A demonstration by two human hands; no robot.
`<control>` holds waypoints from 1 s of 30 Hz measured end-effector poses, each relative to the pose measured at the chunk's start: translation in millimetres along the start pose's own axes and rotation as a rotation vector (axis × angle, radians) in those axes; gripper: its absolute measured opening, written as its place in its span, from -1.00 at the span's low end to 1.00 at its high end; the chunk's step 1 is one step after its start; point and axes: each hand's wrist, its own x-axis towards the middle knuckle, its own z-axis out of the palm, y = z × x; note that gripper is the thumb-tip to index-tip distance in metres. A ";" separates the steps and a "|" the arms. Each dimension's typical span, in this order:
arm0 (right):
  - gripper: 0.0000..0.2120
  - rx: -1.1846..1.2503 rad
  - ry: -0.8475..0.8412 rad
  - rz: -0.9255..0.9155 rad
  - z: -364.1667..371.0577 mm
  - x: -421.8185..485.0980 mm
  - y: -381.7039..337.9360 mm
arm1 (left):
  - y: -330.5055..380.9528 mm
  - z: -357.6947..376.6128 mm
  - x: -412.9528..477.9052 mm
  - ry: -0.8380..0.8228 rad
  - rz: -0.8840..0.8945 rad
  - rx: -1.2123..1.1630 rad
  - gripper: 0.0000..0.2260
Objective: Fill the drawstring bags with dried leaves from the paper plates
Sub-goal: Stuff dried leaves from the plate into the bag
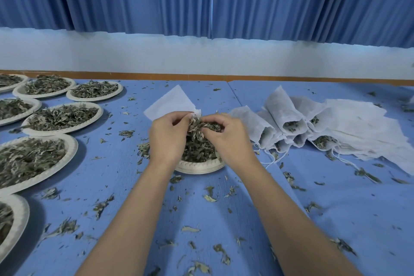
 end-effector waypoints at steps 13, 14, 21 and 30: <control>-0.75 -0.216 0.120 0.000 2.7 -0.9 -0.4 | 3.1 -0.9 -0.3 -0.251 -0.094 -0.094 -0.93; -0.77 -0.217 0.130 -0.003 2.2 -0.1 -1.0 | 3.1 -1.5 -0.3 -0.269 -0.071 -0.078 -0.93; -0.77 0.009 0.036 0.081 -2.0 1.6 -4.4 | -4.3 -4.9 4.3 -0.148 -0.005 -0.011 -0.81; -0.75 0.338 -0.032 0.214 -0.5 -2.1 -7.9 | -9.4 1.7 0.7 0.062 0.094 0.025 -0.78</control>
